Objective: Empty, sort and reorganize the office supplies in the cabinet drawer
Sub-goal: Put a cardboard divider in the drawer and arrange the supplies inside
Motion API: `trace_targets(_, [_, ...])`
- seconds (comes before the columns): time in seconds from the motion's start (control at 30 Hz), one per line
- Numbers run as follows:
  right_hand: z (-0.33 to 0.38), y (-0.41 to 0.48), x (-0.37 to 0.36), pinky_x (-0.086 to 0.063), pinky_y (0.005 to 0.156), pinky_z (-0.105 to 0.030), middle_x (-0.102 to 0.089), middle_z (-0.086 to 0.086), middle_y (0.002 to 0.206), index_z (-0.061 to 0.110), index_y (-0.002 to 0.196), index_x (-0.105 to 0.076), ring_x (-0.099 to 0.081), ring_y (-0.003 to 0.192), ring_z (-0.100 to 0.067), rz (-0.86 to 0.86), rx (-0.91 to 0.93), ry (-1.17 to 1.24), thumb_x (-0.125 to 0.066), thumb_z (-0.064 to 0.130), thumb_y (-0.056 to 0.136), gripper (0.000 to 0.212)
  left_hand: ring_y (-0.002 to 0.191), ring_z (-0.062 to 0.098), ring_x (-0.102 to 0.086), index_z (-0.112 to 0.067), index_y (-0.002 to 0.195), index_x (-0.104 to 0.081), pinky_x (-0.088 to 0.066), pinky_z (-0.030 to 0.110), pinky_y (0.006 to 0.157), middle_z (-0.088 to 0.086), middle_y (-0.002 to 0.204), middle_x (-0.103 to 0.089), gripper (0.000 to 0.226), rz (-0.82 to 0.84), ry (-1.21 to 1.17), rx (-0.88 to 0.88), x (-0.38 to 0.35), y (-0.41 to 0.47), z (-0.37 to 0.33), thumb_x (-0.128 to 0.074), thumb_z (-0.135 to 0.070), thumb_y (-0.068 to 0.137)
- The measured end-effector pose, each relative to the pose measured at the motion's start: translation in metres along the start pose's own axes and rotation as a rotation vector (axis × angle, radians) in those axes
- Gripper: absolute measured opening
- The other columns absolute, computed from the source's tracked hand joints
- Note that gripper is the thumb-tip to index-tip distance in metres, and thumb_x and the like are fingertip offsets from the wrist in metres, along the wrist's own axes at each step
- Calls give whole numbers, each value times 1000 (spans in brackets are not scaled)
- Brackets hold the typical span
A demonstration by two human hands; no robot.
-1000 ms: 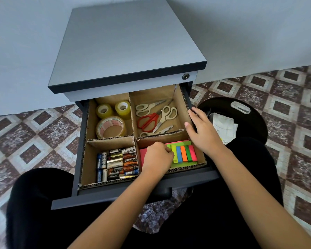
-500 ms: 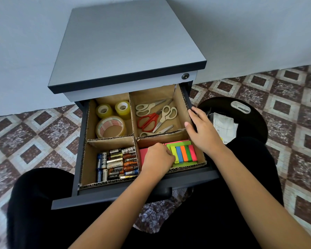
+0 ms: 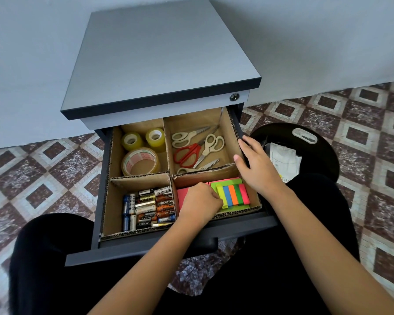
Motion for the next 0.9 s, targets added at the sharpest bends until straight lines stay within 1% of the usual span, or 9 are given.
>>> trace_targets(0.07, [0, 0, 0, -21, 115, -32, -22, 0, 155, 9, 146, -32, -21, 142, -15, -1, 3, 0, -43, 25, 99, 50, 68, 20, -55, 0, 75, -73, -49, 29, 65, 14, 77, -67, 17, 2, 0, 0, 0, 0, 0, -60, -11, 80])
trace_targets(0.17, [0, 0, 0, -21, 115, -32, -22, 0, 155, 9, 146, -32, -21, 142, -15, -1, 4, -2, -43, 25, 99, 50, 72, 20, -60, -3, 76, -73, -46, 26, 64, 10, 79, -71, 18, -15, -1, -10, 2, 0, 0, -60, -14, 81])
trace_targets(0.27, [-1, 0, 0, -21, 115, -32, -22, 0, 155, 9, 145, -32, -21, 142, -15, -4, 6, -2, -43, 26, 99, 50, 77, 19, -61, -13, 95, -63, -45, 24, 66, 3, 83, -65, 13, -59, -49, -15, 7, 1, -3, -62, -19, 84])
trace_targets(0.37, [-1, 0, 0, -20, 114, -31, -22, 0, 155, 9, 146, -32, -21, 142, -15, -2, 5, -3, -43, 26, 99, 50, 90, 22, -62, -16, 115, -57, -46, 25, 73, 7, 95, -66, 31, -35, -21, -50, 6, 4, -7, -62, -18, 85])
trace_targets(0.47, [-1, 0, 0, -19, 114, -30, -22, 0, 155, 9, 146, -32, -21, 142, -15, -1, 4, -5, -43, 26, 99, 50, 105, 23, -59, -17, 126, -56, -45, 25, 82, 9, 110, -66, 40, -22, 50, -84, 4, 6, -8, -60, -18, 86])
trace_targets(0.57, [-1, 0, 0, -19, 114, -29, -22, 0, 155, 9, 146, -32, -20, 142, -14, -1, 4, -6, -43, 26, 99, 50, 103, 23, -59, -17, 126, -56, -44, 25, 82, 10, 111, -65, 40, -22, 67, -94, 3, 7, -8, -60, -18, 86])
trace_targets(0.7, [0, 1, 0, -20, 114, -30, -22, 0, 155, 9, 145, -32, -21, 142, -15, -4, 8, -11, -43, 25, 99, 50, 80, 17, -57, -17, 121, -58, -42, 21, 70, 7, 99, -66, 35, -17, 47, -94, 2, 8, -5, -60, -19, 86])
trace_targets(0.77, [0, 1, 0, -19, 114, -30, -22, 0, 155, 9, 145, -32, -20, 142, -15, -2, 7, -5, -43, 25, 99, 50, 83, 19, -60, -16, 122, -58, -43, 21, 71, 7, 100, -66, 36, -16, 45, -97, 1, 9, -5, -60, -20, 86])
trace_targets(0.9, [0, 0, 0, -19, 113, -28, -22, 0, 155, 9, 145, -32, -21, 142, -15, -1, 4, -2, -43, 25, 99, 50, 99, 21, -60, -15, 128, -52, -42, 23, 78, 9, 113, -63, 44, -4, 100, -141, 4, 8, -6, -61, -26, 87])
Point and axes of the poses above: each hand's wrist, its own y-axis towards the middle knuckle, its own x-axis out of the back of the hand, z = x × y, the point moved 4 cm from there along y, towards the middle knuckle
